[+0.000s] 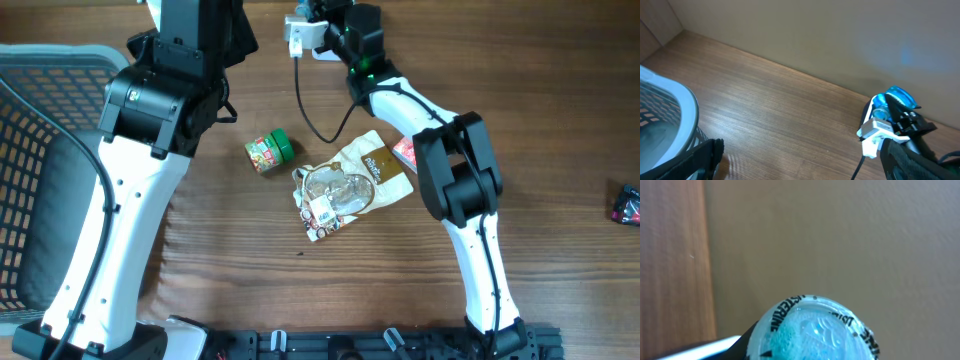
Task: Scan the item barcode
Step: 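Hold the mouthwash bottle in front of the scanner window, then carry the bottle to the far right of the table and release, then move the right gripper to the small red box and grasp it, then lift the red box and swing it toward the scanner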
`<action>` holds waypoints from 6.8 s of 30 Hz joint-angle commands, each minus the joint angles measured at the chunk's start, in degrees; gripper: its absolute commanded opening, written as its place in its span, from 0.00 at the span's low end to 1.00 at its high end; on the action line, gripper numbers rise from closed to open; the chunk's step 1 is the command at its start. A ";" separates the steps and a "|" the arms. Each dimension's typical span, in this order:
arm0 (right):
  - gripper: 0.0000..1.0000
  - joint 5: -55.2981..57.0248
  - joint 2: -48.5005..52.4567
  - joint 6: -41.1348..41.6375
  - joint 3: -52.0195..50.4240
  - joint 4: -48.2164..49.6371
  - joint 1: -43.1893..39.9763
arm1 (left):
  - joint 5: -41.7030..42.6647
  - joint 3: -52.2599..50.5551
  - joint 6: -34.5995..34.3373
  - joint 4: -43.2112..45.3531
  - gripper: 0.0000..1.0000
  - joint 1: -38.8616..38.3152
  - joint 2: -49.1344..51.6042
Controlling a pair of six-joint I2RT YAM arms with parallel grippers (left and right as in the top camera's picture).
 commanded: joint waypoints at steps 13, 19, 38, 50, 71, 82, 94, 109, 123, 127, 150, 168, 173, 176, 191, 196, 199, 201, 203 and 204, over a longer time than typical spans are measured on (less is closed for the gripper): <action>0.07 8.20 -0.35 12.07 2.49 4.87 -1.03 | -1.18 0.42 -0.59 0.15 1.00 0.15 -1.16; 0.07 14.45 -0.35 12.44 2.49 9.79 -1.09 | -1.18 0.42 -0.59 0.15 1.00 0.15 -1.16; 0.12 36.72 -8.13 25.38 2.49 5.03 -2.82 | -1.18 0.42 -0.59 0.15 1.00 0.15 -1.16; 0.11 47.50 -22.12 32.70 2.49 -13.64 -4.90 | -1.18 0.42 -0.59 0.15 1.00 0.15 -1.16; 0.11 37.99 -36.04 84.43 2.34 -73.18 -30.67 | -1.18 0.42 -0.59 0.15 1.00 0.15 -1.14; 0.16 31.63 -35.04 85.48 -4.68 -70.20 -49.75 | -1.18 0.42 -0.59 0.15 1.00 0.15 -1.16; 0.17 13.92 -31.82 71.49 -18.71 -49.55 -59.71 | -1.18 0.42 -0.59 0.15 1.00 0.15 -1.16; 0.77 13.05 -30.18 56.83 -30.18 -38.12 -60.89 | -1.18 0.42 -0.59 0.15 1.00 0.15 -1.16; 1.00 12.09 -48.89 62.51 -30.18 -38.71 -56.92 | -1.18 0.42 -0.59 0.15 1.00 0.15 -1.16; 1.00 12.31 -55.25 70.14 -30.18 -39.01 -52.52 | -1.18 0.42 -0.59 0.15 1.00 0.15 -1.16; 1.00 13.90 -50.18 131.75 -30.36 -76.02 -17.20 | -1.18 0.42 -0.59 0.15 1.00 0.15 -1.16; 1.00 14.67 -35.89 130.18 -30.36 -76.43 -11.30 | -1.18 0.42 -0.59 0.15 1.00 0.15 -1.16; 1.00 12.85 -33.88 129.04 -30.36 -76.81 -11.30 | -1.18 0.42 -0.59 0.15 1.00 0.15 -1.16; 1.00 9.79 -32.44 129.13 -30.36 -77.55 -11.30 | -1.18 0.42 -0.59 0.15 1.00 0.15 -1.16; 1.00 7.10 -26.34 129.94 -30.38 -76.67 -10.25 | -1.18 0.42 -0.59 0.15 1.00 0.15 -1.16; 0.84 7.13 -24.94 127.19 -30.38 -76.02 -10.21 | -1.18 0.42 -0.59 0.15 1.00 0.15 -1.16; 0.82 7.63 -24.79 125.02 -30.38 -75.34 -10.23 | -1.18 0.42 -0.59 0.15 1.00 0.15 -1.16; 0.82 9.14 -24.79 123.75 -30.38 -75.12 -10.23 | -1.16 0.42 -0.59 0.15 1.00 0.15 -1.16; 0.81 10.49 -24.79 122.57 -30.38 -75.03 -10.23 | -1.18 0.42 -0.59 0.15 1.00 0.15 -1.16; 0.81 11.10 -24.79 121.09 -30.38 -74.84 -10.23 | -1.18 0.42 -0.59 0.15 1.00 0.15 -1.16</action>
